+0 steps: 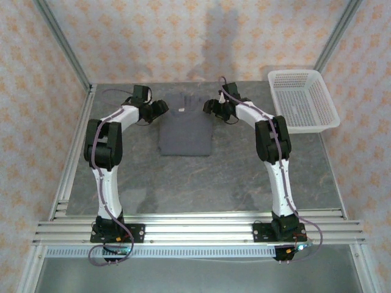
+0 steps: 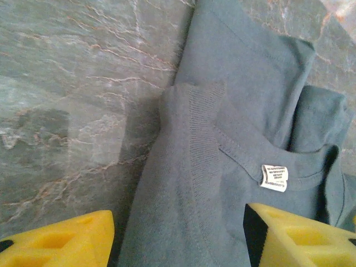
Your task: Fold the inside-out t-shirt
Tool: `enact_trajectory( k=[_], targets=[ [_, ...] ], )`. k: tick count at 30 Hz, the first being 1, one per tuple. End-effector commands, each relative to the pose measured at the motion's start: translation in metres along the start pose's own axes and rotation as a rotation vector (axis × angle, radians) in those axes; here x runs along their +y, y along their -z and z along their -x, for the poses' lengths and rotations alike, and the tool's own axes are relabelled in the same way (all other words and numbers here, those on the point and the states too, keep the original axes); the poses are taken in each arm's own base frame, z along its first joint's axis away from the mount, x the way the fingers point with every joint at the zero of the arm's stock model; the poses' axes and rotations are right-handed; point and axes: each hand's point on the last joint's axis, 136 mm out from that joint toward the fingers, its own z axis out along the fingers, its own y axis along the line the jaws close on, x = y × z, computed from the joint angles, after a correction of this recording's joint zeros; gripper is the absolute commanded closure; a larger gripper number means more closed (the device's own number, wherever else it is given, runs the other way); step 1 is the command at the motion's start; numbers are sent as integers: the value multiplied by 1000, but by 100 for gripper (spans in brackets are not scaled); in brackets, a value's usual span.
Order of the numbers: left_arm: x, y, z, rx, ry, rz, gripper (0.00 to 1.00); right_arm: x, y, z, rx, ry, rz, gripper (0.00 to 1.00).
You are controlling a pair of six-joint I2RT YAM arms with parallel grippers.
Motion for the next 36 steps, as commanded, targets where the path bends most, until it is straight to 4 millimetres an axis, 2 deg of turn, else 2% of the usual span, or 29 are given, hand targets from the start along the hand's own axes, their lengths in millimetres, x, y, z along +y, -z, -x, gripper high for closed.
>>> enact_trajectory(
  k=[1, 4, 7, 11, 14, 17, 18, 20, 21, 23, 25, 27, 29, 32, 36],
  targets=[
    [0, -18, -9, 78, -12, -2, 35, 18, -2, 9, -9, -5, 79, 32],
    [-8, -30, -8, 93, -2, -27, 34, 26, -13, 13, 18, -31, 124, 42],
    [-17, -44, -9, 117, 39, -76, 36, 31, -24, 13, 43, -60, 153, 47],
    [-31, -55, -12, 129, 67, -137, 39, 33, -34, 11, 57, -61, 149, 45],
    [-48, -60, -16, 152, 67, -202, 42, 36, -34, 10, 60, -53, 147, 42],
    [-53, -64, -22, 172, 41, -183, 45, 37, -30, 11, 61, -46, 138, 44],
    [-53, -66, -24, 178, 42, -187, 48, 37, -29, 12, 57, -43, 130, 47],
    [-54, -68, -25, 182, 57, -199, 61, 38, -27, 12, 58, -44, 127, 54],
    [-53, -68, -26, 185, 64, -199, 71, 39, -25, 12, 58, -47, 129, 60],
    [-53, -67, -28, 190, 73, -197, 99, 39, -24, 11, 65, -60, 131, 77],
    [-53, -58, -30, 183, 74, -203, 100, 41, -18, 8, 72, -70, 138, 94],
    [-52, -45, -30, 159, 84, -219, 100, 43, -7, 5, 55, -69, 144, 100],
    [-51, -28, -36, 146, 95, -242, 100, 39, 8, -5, 37, -72, 130, 100],
    [-42, 2, -60, 142, 109, -243, 100, 33, 41, -26, -18, -87, 127, 100],
    [-26, 36, -111, 181, 96, -212, 100, 21, 75, -70, -35, -113, 129, 100]
  ],
)
